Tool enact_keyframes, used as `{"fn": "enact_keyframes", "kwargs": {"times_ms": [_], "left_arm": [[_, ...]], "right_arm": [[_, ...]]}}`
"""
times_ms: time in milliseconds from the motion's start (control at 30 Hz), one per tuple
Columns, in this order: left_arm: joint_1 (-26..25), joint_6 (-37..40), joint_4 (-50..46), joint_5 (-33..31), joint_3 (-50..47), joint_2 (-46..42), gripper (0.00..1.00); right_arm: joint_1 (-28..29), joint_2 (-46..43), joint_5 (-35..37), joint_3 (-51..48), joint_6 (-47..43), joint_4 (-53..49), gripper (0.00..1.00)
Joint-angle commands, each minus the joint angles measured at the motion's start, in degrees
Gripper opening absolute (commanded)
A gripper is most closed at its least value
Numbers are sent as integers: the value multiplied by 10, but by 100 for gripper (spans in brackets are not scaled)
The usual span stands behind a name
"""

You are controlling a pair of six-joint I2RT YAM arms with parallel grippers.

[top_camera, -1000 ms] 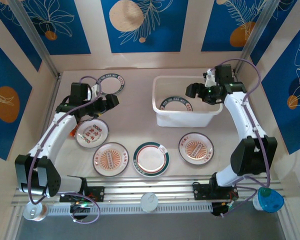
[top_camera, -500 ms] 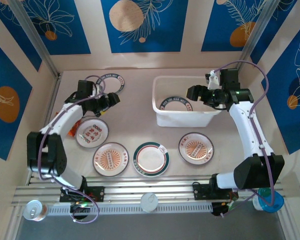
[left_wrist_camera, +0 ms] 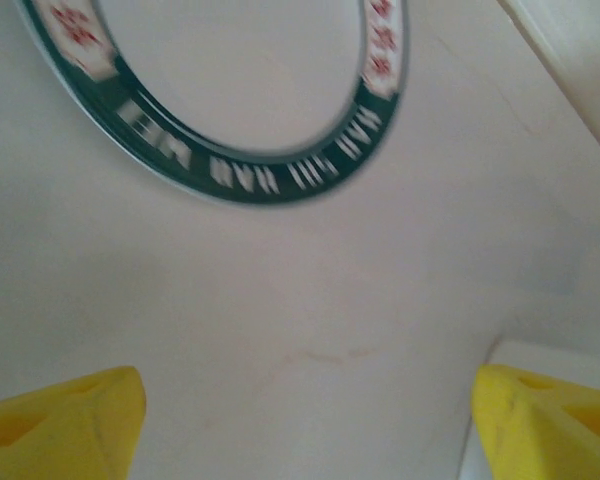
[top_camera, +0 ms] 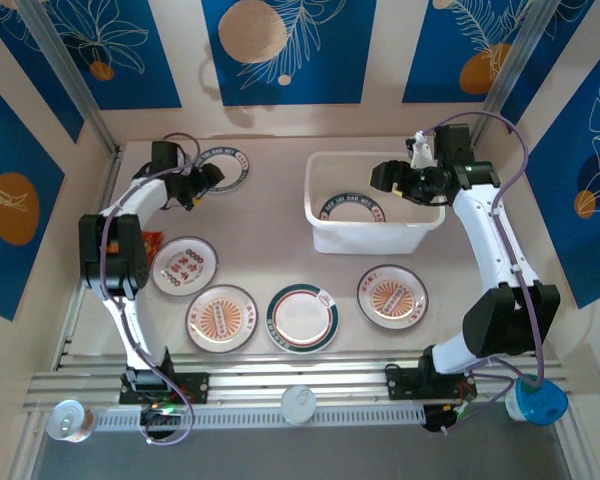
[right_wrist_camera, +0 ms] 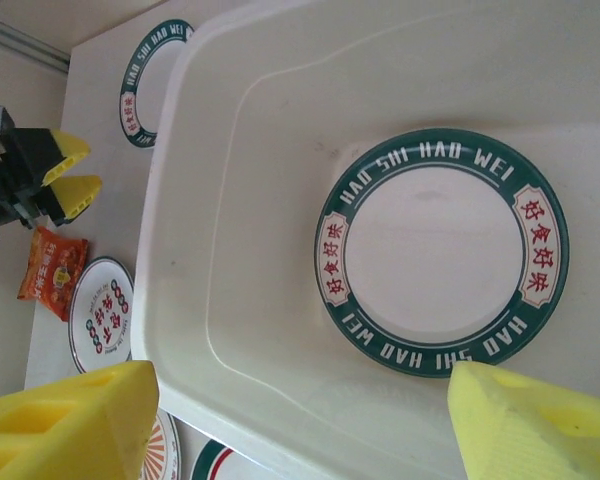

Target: Place the plates into the plastic bin on the countertop

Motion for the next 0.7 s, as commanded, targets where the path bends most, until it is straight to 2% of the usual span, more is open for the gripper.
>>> {"fn": "enact_keyframes", "kwargs": {"times_ms": [0,233,667], "left_arm": [[20,-5,0,-8,45,39,83],[30,-1,-10,9,127,124,82],[38,-29,21,27,176,194,79]], "right_arm": [[2,12,3,36,0,-27,76],[10,46,24,79,5,-47,74],[46,91,42,118,-5,-70,72]]}}
